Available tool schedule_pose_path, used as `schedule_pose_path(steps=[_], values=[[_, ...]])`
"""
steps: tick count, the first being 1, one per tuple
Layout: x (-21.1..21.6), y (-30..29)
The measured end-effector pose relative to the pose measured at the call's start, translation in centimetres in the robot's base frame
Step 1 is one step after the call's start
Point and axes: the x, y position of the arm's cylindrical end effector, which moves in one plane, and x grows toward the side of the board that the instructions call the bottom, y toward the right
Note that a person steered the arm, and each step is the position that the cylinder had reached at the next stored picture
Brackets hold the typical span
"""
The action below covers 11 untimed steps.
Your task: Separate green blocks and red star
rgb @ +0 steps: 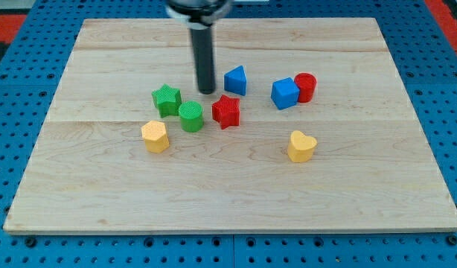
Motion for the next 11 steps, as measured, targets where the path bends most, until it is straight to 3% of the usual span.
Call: schedule_pose_path(steps=[2, 4, 5, 6, 7, 8, 9, 11], values=[[6.2, -1.2], [3.7, -10.1], [3.7, -10.6], [3.5, -3.2], [5.3, -5.5], [7.9, -13.8], [8.0, -15.8], [7.4, -10.1]])
